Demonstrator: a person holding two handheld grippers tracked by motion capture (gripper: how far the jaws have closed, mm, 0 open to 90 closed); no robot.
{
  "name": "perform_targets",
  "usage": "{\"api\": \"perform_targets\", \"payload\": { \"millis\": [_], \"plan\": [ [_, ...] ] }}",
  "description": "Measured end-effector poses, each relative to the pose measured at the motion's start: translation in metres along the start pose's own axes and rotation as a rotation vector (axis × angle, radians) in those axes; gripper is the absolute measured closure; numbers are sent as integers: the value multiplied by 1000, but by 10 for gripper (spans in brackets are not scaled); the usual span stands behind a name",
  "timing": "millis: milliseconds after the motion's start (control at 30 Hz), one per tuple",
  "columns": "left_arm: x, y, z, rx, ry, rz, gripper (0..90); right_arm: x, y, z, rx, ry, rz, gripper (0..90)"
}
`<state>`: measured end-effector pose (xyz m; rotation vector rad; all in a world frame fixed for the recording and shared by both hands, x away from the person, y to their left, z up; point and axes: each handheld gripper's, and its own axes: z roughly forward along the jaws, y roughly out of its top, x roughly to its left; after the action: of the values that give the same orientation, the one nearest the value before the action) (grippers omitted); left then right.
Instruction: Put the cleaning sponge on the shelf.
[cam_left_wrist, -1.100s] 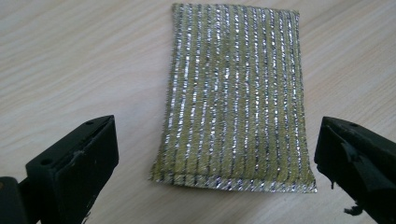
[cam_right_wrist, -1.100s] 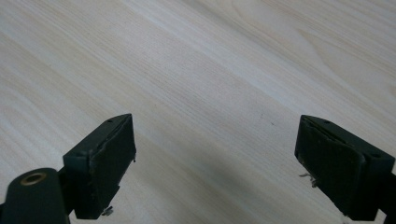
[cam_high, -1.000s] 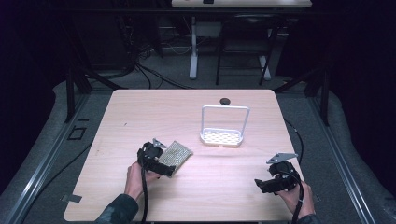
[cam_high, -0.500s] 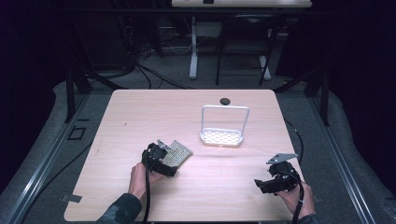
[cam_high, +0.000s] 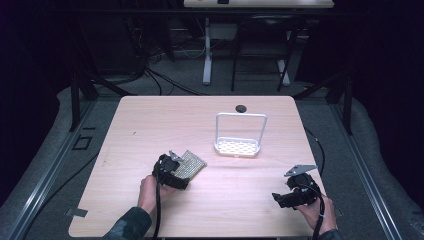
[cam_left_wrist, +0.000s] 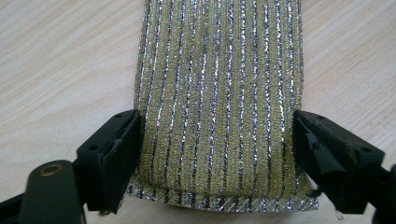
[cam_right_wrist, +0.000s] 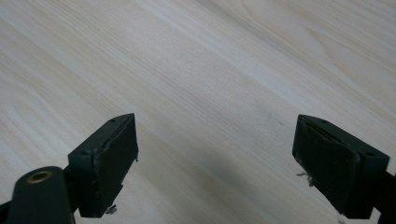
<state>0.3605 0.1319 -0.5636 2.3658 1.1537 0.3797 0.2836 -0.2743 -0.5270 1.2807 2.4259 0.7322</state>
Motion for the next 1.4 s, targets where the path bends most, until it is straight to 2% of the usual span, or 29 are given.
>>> {"api": "perform_targets", "payload": {
  "millis": [267,700,1200,1400],
  "plan": [
    [-1,-1,-2,-18,3,13,323,0,0,0,4,-6,-6,136],
    [1,-2,-5,-37,8,22,450,0,0,0,6,-14,-11,137],
    [1,2,-21,-97,-5,27,479,-1,-1,0,10,-17,-11,137],
    [-2,4,-24,-103,-10,34,482,-2,-1,1,5,-17,-8,137]
  ]
}}
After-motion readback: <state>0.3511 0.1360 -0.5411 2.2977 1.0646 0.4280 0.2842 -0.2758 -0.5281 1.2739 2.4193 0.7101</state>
